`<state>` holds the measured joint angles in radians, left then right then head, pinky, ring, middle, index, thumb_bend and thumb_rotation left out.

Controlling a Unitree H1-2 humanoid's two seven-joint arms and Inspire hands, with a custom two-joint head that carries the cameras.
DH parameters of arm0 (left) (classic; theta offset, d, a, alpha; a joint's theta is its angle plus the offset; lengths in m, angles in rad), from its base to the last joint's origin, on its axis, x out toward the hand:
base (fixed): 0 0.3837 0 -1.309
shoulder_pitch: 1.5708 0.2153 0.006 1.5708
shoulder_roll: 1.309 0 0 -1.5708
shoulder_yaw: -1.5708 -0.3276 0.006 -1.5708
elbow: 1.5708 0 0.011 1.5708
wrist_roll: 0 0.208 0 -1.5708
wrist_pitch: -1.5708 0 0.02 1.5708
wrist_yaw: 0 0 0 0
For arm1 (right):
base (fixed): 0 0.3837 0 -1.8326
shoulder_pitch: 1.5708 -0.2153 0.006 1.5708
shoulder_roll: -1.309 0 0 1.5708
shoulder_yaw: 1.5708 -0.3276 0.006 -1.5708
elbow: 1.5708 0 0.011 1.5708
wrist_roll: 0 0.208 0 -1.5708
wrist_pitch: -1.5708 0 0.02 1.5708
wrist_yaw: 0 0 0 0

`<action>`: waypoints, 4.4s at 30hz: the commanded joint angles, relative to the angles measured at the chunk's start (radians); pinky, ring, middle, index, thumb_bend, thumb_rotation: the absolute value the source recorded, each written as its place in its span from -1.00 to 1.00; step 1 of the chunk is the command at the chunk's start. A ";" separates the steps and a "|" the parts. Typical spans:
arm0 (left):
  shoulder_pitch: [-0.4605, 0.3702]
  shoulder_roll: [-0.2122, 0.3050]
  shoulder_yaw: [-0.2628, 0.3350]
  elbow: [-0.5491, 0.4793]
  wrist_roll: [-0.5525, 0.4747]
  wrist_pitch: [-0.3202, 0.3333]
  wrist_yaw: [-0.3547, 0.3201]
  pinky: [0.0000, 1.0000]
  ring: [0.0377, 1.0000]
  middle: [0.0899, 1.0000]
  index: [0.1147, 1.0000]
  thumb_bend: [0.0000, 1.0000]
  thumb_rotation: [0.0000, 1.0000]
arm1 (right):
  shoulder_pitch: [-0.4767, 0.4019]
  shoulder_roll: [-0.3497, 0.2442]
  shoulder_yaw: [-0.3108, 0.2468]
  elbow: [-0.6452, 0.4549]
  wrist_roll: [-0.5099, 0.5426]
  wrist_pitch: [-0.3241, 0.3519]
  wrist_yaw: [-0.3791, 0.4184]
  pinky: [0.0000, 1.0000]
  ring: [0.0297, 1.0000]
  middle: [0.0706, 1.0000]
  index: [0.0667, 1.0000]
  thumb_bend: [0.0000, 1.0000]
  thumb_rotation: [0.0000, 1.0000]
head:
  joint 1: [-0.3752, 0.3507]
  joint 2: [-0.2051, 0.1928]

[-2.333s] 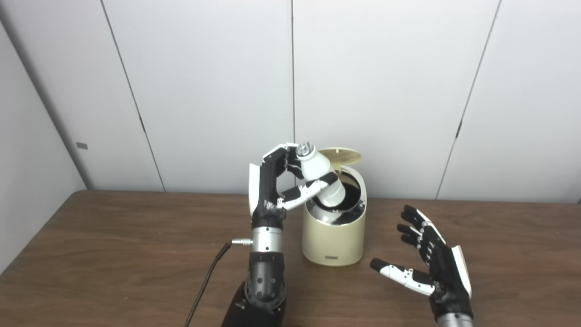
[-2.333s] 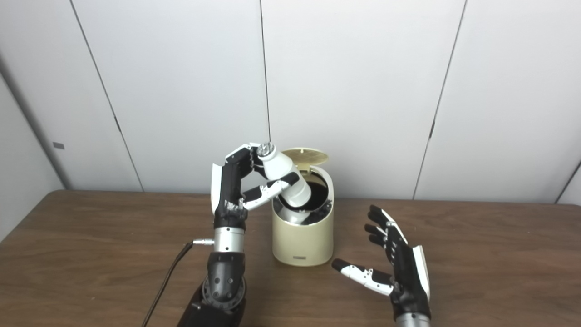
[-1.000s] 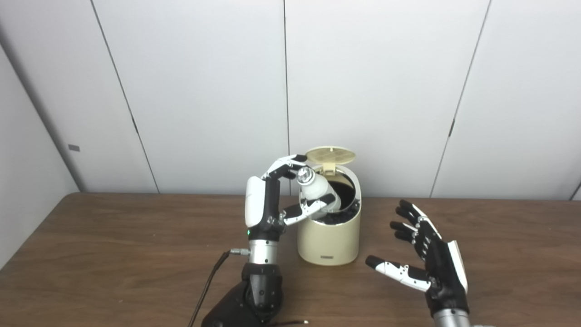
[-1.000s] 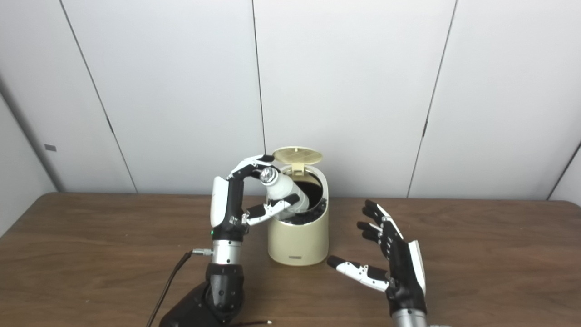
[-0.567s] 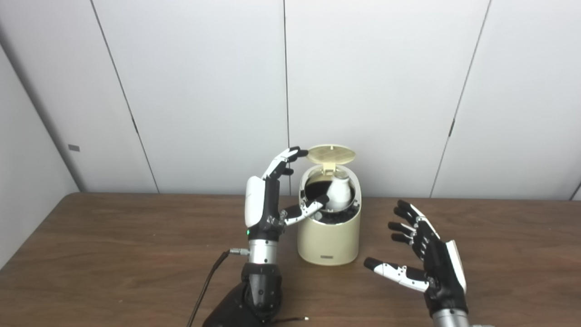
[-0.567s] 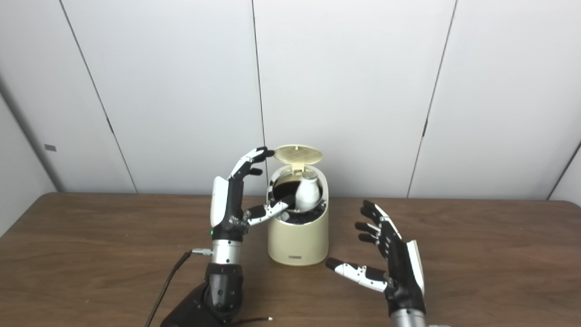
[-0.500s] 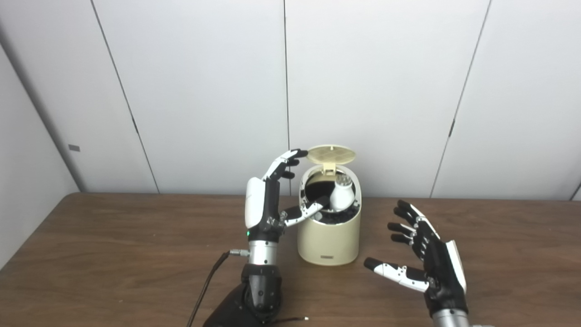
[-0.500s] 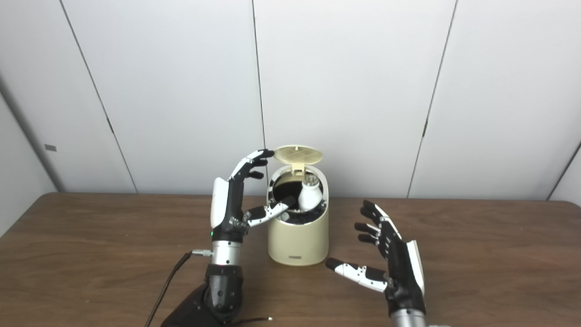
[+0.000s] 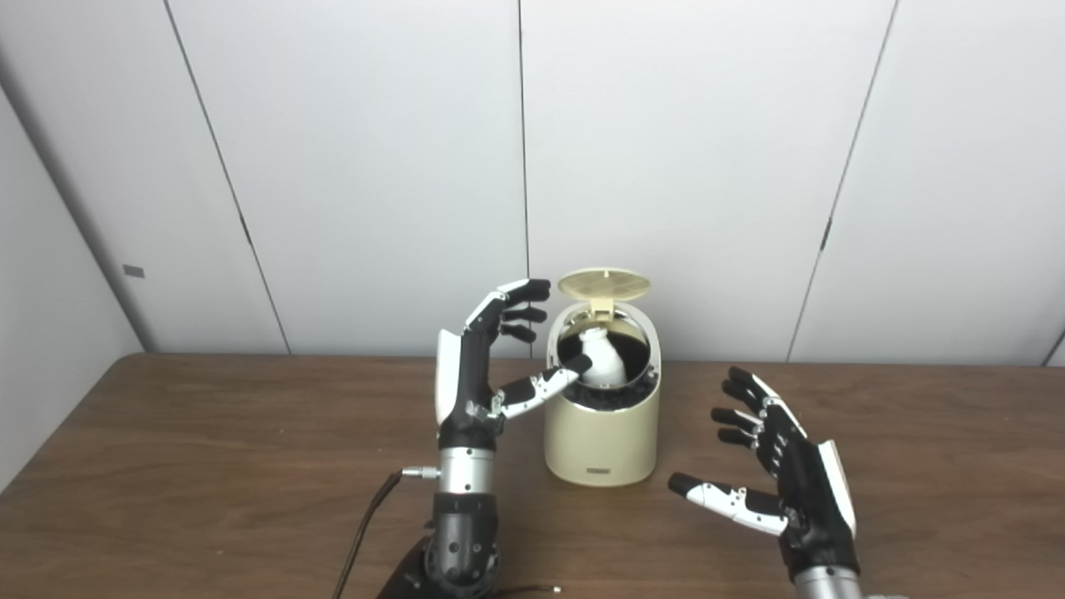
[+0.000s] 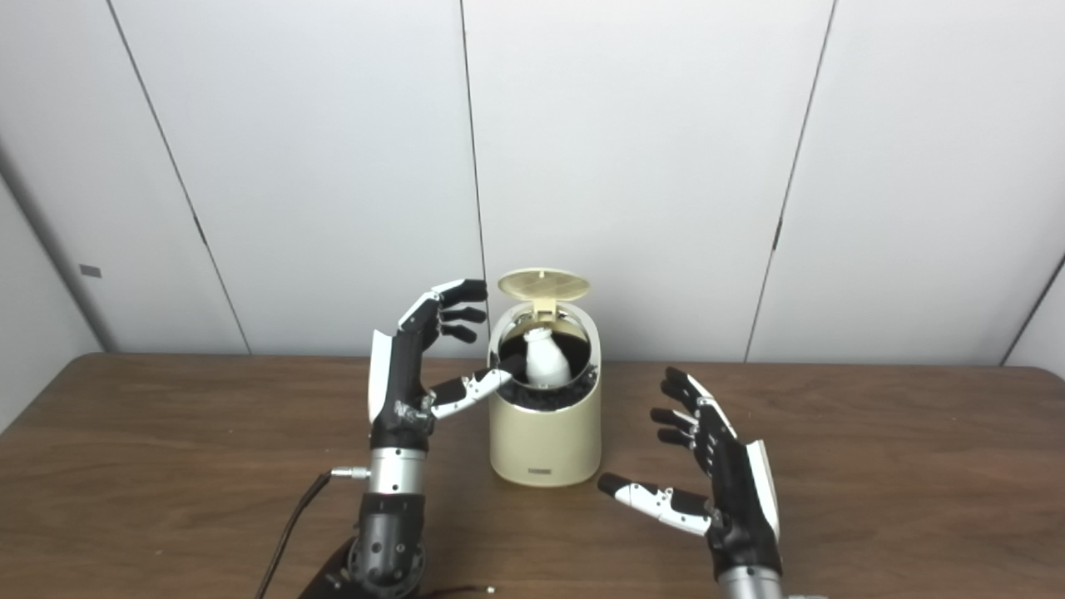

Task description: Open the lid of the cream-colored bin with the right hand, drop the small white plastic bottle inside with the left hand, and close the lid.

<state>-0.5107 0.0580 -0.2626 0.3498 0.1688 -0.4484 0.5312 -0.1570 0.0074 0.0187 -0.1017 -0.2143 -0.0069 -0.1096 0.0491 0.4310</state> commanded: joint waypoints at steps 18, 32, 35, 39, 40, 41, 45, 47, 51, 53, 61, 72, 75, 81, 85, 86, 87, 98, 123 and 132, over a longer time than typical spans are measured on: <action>0.141 0.187 0.187 -0.310 -0.267 0.220 -0.539 0.19 0.37 0.54 0.66 0.35 -0.85 | -0.034 -0.033 -0.004 -0.013 0.006 -0.024 0.003 0.41 0.45 0.68 0.66 0.49 -0.85 | 0.009 0.004; 0.175 0.170 0.211 -0.215 -0.219 0.190 -0.654 0.22 0.36 0.50 0.59 0.50 -0.92 | -0.163 -0.101 0.029 -0.022 -0.047 -0.020 0.052 0.31 0.52 0.63 0.67 0.43 -0.47 | -0.037 -0.014; 0.189 0.144 0.212 -0.182 -0.204 0.153 -0.647 0.18 0.32 0.45 0.55 0.48 -0.95 | -0.210 -0.133 0.048 -0.054 -0.090 0.041 0.084 0.34 0.59 0.64 0.66 0.32 -0.36 | -0.043 -0.017; 0.209 0.117 0.205 -0.141 -0.192 0.136 -0.656 0.19 0.33 0.44 0.55 0.46 -0.97 | -0.275 -0.163 0.065 -0.064 -0.135 0.113 0.120 0.39 0.59 0.66 0.64 0.31 -0.16 | -0.051 -0.031; 0.216 0.110 0.203 -0.136 -0.188 0.141 -0.657 0.21 0.35 0.46 0.55 0.45 -0.99 | -0.292 -0.170 0.069 -0.067 -0.146 0.132 0.130 0.39 0.59 0.67 0.63 0.30 -0.10 | -0.052 -0.033; 0.220 0.104 0.202 -0.132 -0.184 0.144 -0.657 0.22 0.36 0.46 0.55 0.46 -1.00 | -0.303 -0.175 0.072 -0.069 -0.153 0.145 0.137 0.39 0.59 0.68 0.63 0.29 -0.09 | -0.053 -0.035; 0.233 0.086 0.199 -0.099 -0.168 0.131 -0.655 0.25 0.39 0.51 0.55 0.37 -1.00 | -0.374 -0.221 0.106 -0.058 -0.222 0.186 0.183 0.38 0.60 0.67 0.63 0.28 0.03 | -0.054 -0.044; 0.235 0.081 0.200 -0.088 -0.165 0.128 -0.653 0.29 0.41 0.53 0.56 0.37 -1.00 | -0.405 -0.242 0.121 -0.048 -0.248 0.194 0.200 0.48 0.66 0.68 0.64 0.29 0.12 | -0.055 -0.048; 0.234 0.073 0.202 -0.067 -0.157 0.116 -0.647 0.33 0.43 0.54 0.55 0.38 -1.00 | -0.457 -0.263 0.133 -0.033 -0.269 0.205 0.223 0.58 0.72 0.71 0.64 0.27 0.11 | -0.057 -0.053; 0.235 0.068 0.203 -0.063 -0.153 0.115 -0.641 0.33 0.43 0.55 0.55 0.38 -1.00 | -0.479 -0.270 0.141 -0.032 -0.286 0.226 0.239 0.60 0.74 0.72 0.65 0.28 0.13 | -0.057 -0.056; 0.232 0.059 0.212 -0.042 -0.143 0.107 -0.634 0.31 0.42 0.54 0.55 0.37 -1.00 | -0.562 -0.293 0.169 0.035 -0.333 0.209 0.266 0.58 0.75 0.70 0.65 0.27 0.15 | -0.045 -0.059; 0.228 0.062 0.223 -0.035 -0.150 0.101 -0.644 0.29 0.41 0.53 0.54 0.39 -1.00 | -0.640 -0.302 0.229 0.079 -0.394 0.230 0.323 0.45 0.72 0.72 0.68 0.34 0.12 | -0.035 -0.058; 0.228 0.060 0.225 -0.038 -0.148 0.099 -0.641 0.28 0.40 0.53 0.55 0.38 -1.00 | -0.649 -0.300 0.244 0.070 -0.405 0.231 0.341 0.46 0.72 0.71 0.67 0.36 0.10 | -0.037 -0.054; 0.228 0.047 0.239 -0.038 -0.155 0.095 -0.631 0.21 0.35 0.50 0.53 0.37 -1.00 | -0.645 -0.309 0.267 0.044 -0.433 0.229 0.378 0.43 0.60 0.55 0.52 0.33 0.04 | -0.030 -0.050; 0.229 0.040 0.243 -0.043 -0.149 0.095 -0.630 0.22 0.35 0.50 0.53 0.37 -1.00 | -0.638 -0.318 0.275 0.024 -0.438 0.233 0.417 0.57 0.66 0.55 0.51 0.33 0.05 | -0.027 -0.043; 0.230 0.039 0.243 -0.046 -0.145 0.095 -0.628 0.22 0.34 0.50 0.53 0.37 -1.00 | -0.636 -0.321 0.278 0.017 -0.443 0.234 0.426 0.59 0.67 0.55 0.51 0.33 0.06 | -0.026 -0.039; 0.230 0.039 0.243 -0.048 -0.142 0.096 -0.627 0.21 0.34 0.50 0.53 0.37 -1.00 | -0.633 -0.324 0.280 0.011 -0.448 0.233 0.433 0.61 0.69 0.55 0.50 0.34 0.07 | -0.025 -0.036; 0.229 0.033 0.246 -0.066 -0.145 0.108 -0.628 0.22 0.36 0.51 0.55 0.35 -1.00 | -0.601 -0.357 0.277 -0.039 -0.453 0.204 0.455 0.48 0.62 0.53 0.49 0.36 0.10 | -0.011 -0.009; 0.226 0.025 0.250 -0.052 -0.132 0.090 -0.606 0.19 0.34 0.49 0.52 0.35 -1.00 | -0.606 -0.402 0.330 -0.062 -0.512 0.186 0.580 0.66 0.72 0.51 0.48 0.37 0.04 | 0.012 0.023; 0.231 0.024 0.249 -0.070 -0.132 0.103 -0.606 0.19 0.33 0.48 0.52 0.34 -1.00 | -0.596 -0.395 0.338 -0.072 -0.526 0.174 0.604 0.75 0.79 0.52 0.49 0.39 0.06 | 0.013 0.034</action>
<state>-0.2833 0.0920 -0.0106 0.2887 0.0378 -0.3282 -0.0845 -0.7178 -0.3806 0.3640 -0.1372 -0.7355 0.1932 0.5015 0.0613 0.4648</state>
